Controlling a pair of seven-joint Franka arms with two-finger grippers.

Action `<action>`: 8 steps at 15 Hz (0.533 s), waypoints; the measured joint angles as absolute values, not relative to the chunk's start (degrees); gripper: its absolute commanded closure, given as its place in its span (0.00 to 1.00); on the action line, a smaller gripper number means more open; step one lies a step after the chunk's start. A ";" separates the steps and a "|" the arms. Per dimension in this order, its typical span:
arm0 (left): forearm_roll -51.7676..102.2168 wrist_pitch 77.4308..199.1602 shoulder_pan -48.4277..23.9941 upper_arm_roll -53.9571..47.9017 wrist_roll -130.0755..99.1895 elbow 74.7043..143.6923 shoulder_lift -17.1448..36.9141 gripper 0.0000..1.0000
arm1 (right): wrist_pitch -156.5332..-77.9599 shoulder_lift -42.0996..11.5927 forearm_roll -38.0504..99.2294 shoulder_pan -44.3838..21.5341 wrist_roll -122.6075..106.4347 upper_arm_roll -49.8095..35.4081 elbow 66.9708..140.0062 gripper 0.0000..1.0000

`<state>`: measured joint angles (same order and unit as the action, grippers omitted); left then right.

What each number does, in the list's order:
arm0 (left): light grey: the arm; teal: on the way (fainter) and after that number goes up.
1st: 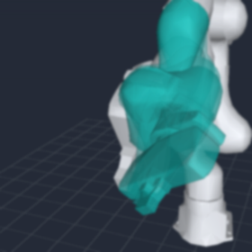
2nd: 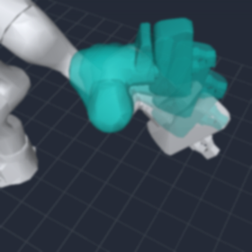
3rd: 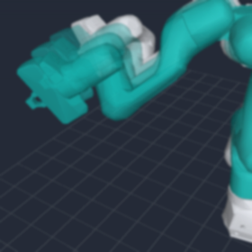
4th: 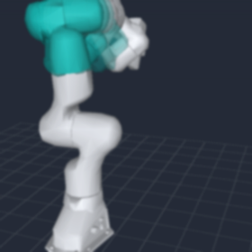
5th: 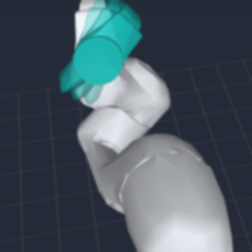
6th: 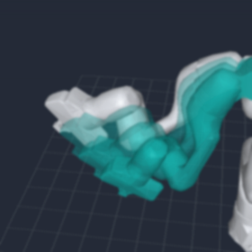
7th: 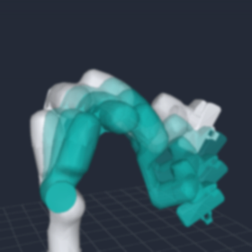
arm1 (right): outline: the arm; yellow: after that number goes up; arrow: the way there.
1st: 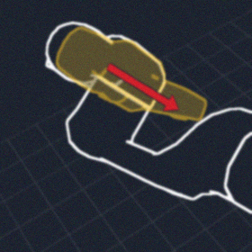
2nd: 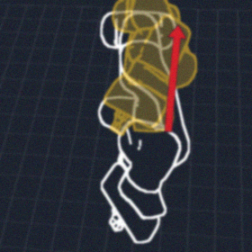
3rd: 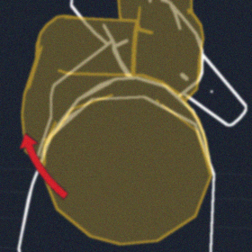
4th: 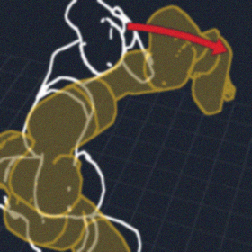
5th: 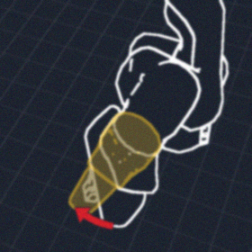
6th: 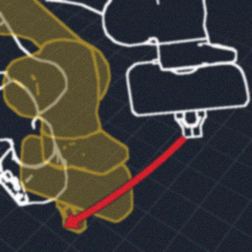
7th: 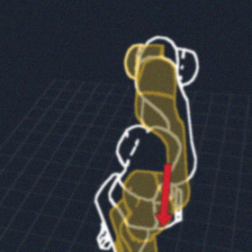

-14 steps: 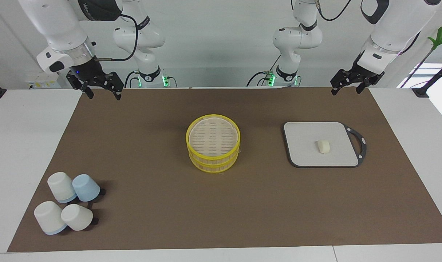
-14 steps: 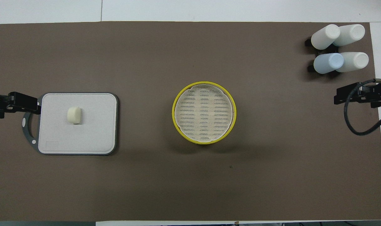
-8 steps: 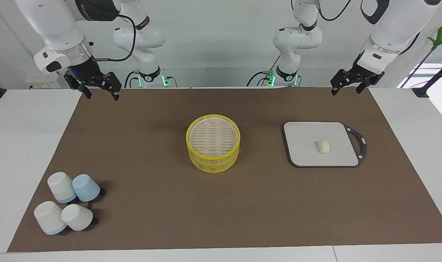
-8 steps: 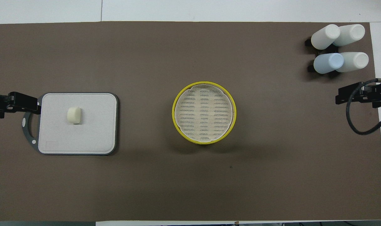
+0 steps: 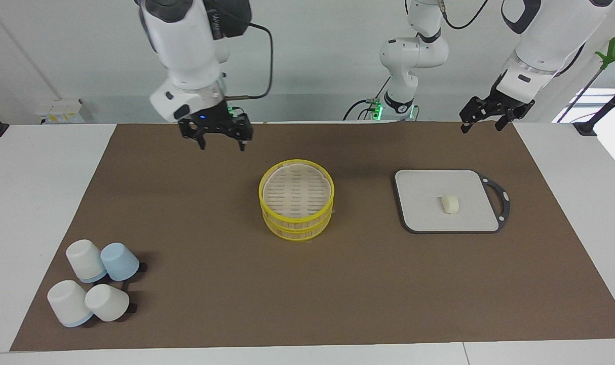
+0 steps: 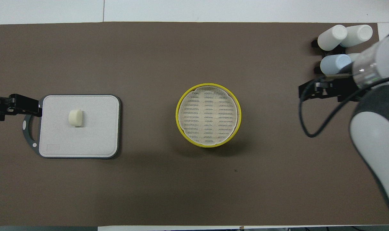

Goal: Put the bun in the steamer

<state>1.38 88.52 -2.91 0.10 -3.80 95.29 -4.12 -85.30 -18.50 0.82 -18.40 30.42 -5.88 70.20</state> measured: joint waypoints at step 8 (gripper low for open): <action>1.36 116.00 -1.88 0.96 -0.85 120.62 -4.88 0.00 | -98.22 -35.77 -4.48 -34.84 46.44 -5.75 63.84 0.00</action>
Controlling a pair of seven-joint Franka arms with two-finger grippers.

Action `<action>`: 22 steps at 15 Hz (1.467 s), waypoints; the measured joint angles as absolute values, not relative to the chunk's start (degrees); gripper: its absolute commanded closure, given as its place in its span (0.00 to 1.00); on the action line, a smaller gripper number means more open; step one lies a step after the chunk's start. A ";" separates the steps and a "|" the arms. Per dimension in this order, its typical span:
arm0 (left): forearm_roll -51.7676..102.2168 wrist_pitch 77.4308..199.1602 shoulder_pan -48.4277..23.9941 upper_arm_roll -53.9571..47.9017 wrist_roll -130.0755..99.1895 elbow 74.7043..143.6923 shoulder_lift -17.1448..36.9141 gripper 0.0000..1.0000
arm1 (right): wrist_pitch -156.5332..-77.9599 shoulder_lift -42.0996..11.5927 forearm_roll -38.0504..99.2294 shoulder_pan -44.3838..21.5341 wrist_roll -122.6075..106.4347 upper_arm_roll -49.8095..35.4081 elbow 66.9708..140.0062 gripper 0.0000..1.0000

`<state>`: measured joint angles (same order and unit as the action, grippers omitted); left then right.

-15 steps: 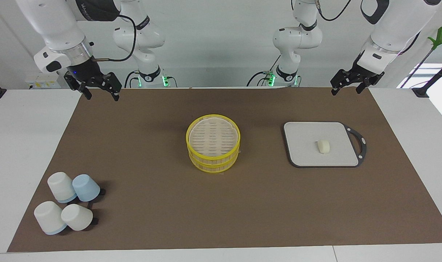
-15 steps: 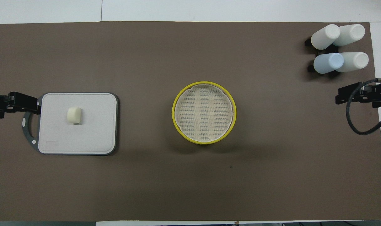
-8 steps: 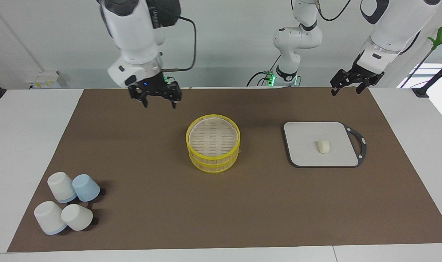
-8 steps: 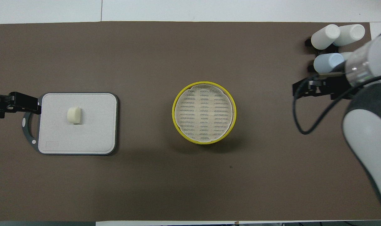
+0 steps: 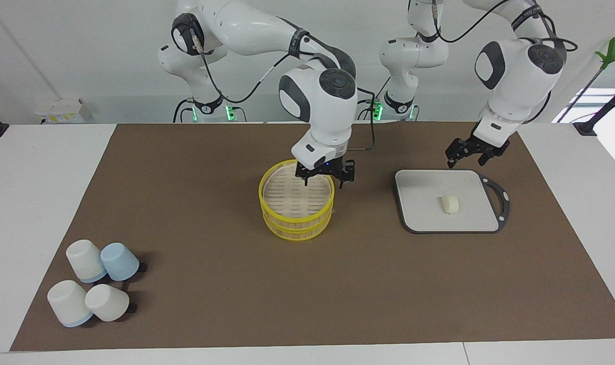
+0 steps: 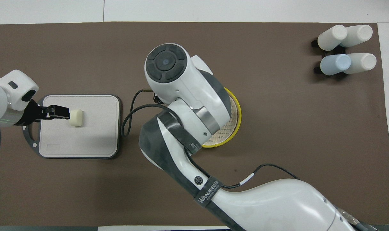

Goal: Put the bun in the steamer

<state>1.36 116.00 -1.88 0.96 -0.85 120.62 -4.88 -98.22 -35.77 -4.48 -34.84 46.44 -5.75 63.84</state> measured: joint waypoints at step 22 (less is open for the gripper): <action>1.35 140.97 -1.22 1.01 3.73 130.43 6.24 0.80 | -112.39 -28.92 -4.99 -36.33 46.02 -5.83 83.61 1.00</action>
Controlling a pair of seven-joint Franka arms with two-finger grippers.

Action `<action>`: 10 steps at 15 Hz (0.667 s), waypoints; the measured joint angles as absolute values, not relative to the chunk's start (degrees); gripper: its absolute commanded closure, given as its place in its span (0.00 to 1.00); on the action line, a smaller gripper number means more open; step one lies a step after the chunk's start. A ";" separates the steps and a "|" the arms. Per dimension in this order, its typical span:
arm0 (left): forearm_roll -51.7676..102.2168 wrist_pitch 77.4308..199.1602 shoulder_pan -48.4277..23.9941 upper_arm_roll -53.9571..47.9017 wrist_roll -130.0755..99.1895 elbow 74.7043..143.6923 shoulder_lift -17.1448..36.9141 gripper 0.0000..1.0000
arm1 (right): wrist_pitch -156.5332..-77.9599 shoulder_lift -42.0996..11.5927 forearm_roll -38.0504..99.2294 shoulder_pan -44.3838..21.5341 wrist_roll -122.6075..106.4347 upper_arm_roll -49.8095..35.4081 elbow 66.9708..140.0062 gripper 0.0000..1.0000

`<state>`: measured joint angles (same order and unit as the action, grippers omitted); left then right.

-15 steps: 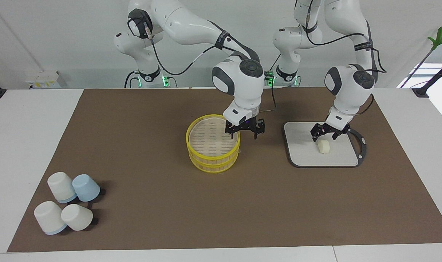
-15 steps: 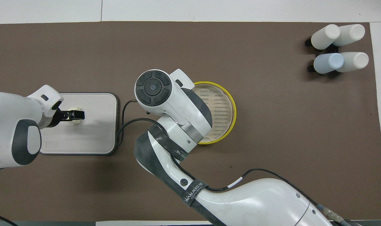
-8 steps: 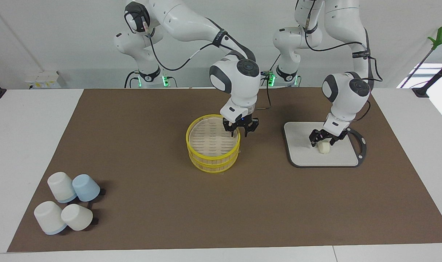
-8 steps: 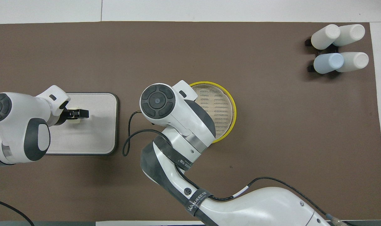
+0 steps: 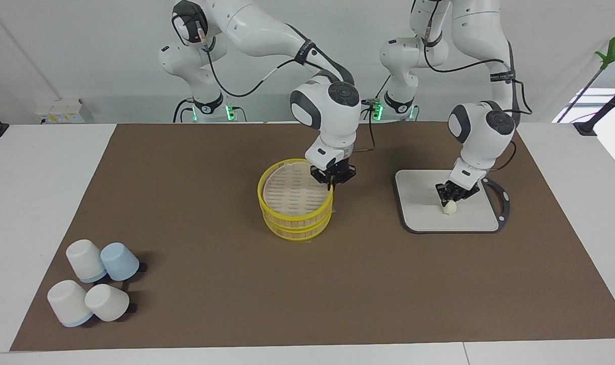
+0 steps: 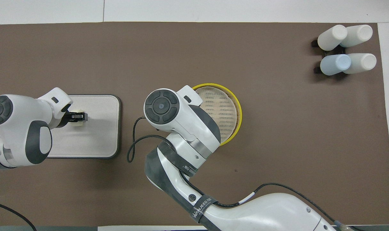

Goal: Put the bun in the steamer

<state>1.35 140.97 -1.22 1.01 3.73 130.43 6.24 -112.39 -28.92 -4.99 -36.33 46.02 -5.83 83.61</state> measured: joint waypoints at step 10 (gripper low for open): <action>2.01 112.69 -18.99 -0.45 -29.25 97.52 10.99 0.79 | -90.99 -22.71 -1.20 -15.16 14.06 -5.38 76.29 1.00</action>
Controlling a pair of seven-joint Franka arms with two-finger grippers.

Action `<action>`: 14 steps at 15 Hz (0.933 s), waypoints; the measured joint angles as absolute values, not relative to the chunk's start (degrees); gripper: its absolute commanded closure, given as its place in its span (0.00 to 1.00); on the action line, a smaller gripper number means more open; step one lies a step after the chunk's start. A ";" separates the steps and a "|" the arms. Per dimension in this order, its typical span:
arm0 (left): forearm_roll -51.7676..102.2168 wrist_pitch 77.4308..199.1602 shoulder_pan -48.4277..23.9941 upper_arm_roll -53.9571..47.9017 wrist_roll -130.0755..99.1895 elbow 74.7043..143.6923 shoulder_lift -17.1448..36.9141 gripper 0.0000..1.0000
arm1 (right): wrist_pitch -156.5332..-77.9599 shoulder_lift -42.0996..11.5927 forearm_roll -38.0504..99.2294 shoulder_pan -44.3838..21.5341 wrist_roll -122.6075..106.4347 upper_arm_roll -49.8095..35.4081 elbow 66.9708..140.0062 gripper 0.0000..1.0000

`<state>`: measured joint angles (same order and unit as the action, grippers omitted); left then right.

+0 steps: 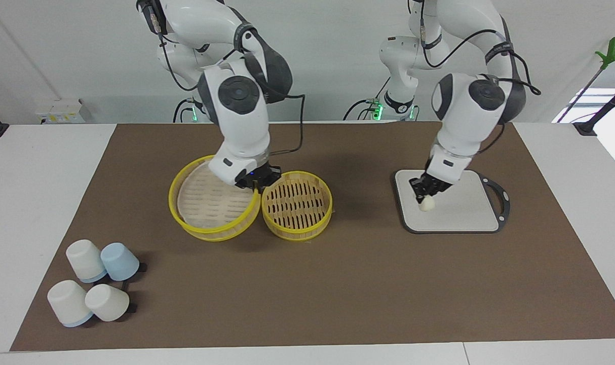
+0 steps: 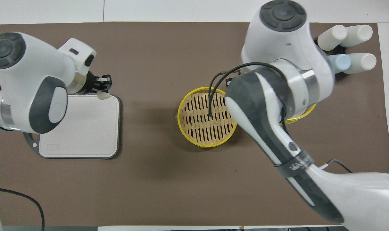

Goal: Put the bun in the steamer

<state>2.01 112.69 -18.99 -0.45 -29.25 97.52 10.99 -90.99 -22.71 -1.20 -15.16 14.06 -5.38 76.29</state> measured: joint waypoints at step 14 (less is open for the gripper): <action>-0.15 132.31 -41.57 -0.14 -55.86 97.09 26.64 0.71 | -85.53 -19.82 -1.13 -1.52 -7.33 -5.78 80.11 1.00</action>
<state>-0.15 132.31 -41.57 -0.14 -55.86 97.09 26.64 -85.53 -19.82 -1.13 -1.52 -7.33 -5.78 80.11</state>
